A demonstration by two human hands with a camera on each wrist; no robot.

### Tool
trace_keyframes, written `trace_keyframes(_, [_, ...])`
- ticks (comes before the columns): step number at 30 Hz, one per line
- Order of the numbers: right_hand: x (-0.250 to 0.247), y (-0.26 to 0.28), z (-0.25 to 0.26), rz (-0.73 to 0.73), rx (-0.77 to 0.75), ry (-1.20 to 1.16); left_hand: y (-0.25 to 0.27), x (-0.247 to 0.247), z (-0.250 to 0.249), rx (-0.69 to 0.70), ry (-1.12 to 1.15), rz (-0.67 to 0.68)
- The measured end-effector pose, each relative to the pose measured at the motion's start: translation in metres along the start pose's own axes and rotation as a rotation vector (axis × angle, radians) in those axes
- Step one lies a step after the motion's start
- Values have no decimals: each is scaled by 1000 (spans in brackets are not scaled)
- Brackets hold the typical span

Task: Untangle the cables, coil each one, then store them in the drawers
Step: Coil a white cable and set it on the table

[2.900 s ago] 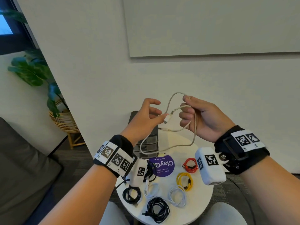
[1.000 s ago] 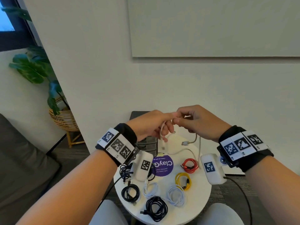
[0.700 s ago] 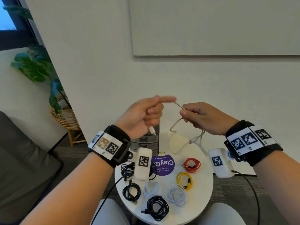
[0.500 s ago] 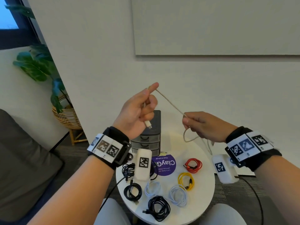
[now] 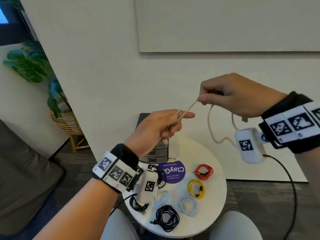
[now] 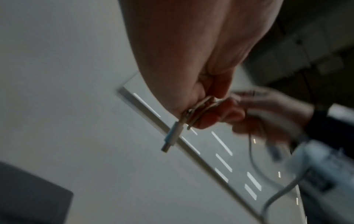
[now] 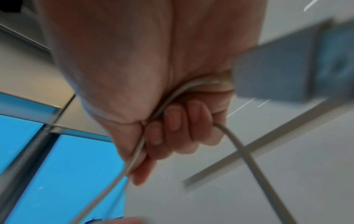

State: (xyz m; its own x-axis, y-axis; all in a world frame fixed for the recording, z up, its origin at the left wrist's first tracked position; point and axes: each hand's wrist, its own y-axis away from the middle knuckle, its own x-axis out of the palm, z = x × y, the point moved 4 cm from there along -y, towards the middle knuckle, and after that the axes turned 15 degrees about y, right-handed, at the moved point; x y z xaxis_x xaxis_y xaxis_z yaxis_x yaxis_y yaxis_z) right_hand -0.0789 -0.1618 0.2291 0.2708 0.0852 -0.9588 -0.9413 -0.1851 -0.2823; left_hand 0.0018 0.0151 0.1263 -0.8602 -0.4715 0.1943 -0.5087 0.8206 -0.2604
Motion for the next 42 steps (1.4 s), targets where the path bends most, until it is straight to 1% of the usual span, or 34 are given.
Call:
trace_keyframes(2, [8, -1, -17, -56, 61, -35, -1, 2, -5, -82, 138, 28])
trace_keyframes(4, [23, -2, -27, -127, 122, -110, 0, 10, -13, -138, 245, 101])
trace_keyframes(6, [40, -2, -31, -166, 180, -195, 0, 13, -17, -132, 306, 130])
trace_keyframes(8, [61, -2, -33, -146, 218, -227, 0, 13, -19, -92, 284, 74])
trace_keyframes(10, [82, -3, -29, -62, 214, -213, 3, 14, -19, -48, 238, 30])
trace_keyframes(11, [93, -3, -25, -12, 200, -206, 3, 15, -19, -29, 257, 8])
trace_keyframes(12, [103, -1, -20, 36, 190, -219, 2, 14, -18, -16, 327, -29])
trace_keyframes(13, [112, 1, -13, 87, 182, -253, 0, 12, -17, 9, 416, -85])
trace_keyframes(15, [127, 7, 5, 220, 145, -328, -4, -3, -11, 119, 551, -248])
trace_keyframes(17, [135, 13, 26, 348, 74, -344, -7, -20, -6, 224, 585, -403])
trace_keyframes(18, [134, 15, 36, 380, 29, -348, -8, -26, -3, 236, 546, -455])
trace_keyframes(19, [129, 15, 44, 394, -17, -346, -8, -28, 0, 223, 458, -486])
trace_keyframes(20, [119, 13, 51, 394, -59, -337, -7, -29, 2, 189, 324, -497])
trace_keyframes(21, [106, 11, 56, 382, -87, -327, -5, -27, 4, 147, 154, -479])
trace_keyframes(22, [91, 8, 57, 352, -106, -312, -4, -25, 5, 108, -28, -431])
trace_keyframes(24, [56, 4, 51, 235, -125, -245, -1, -16, 7, 54, -371, -291])
trace_keyframes(25, [40, 2, 45, 171, -120, -195, 0, -13, 7, 44, -467, -220])
trace_keyframes(26, [28, 0, 36, 118, -108, -145, 1, -11, 6, 35, -466, -167])
trace_keyframes(28, [16, -2, 18, 50, -71, -83, 3, -9, 1, 9, -265, -110])
trace_keyframes(31, [27, -4, -2, 0, 12, -119, 2, -1, -9, -28, 105, -14])
trace_keyframes(33, [45, -3, -11, -17, 83, -200, 1, 3, -19, 11, 310, 20])
trace_keyframes(34, [54, -2, -14, -15, 114, -234, 0, 1, -24, 63, 397, 8])
trace_keyframes(35, [65, 1, -18, 8, 154, -265, 0, -2, -30, 130, 471, -19])
trace_keyframes(37, [88, 8, -16, 121, 200, -287, -4, -13, -40, 252, 565, -102])
trace_keyframes(38, [99, 11, -13, 180, 173, -264, -6, -18, -43, 290, 588, -152])
trace_keyframes(40, [117, 15, 5, 267, 55, -188, -11, -27, -44, 320, 597, -276])
trace_keyframes(42, [121, 16, 31, 305, -53, -147, -12, -32, -38, 333, 541, -439])
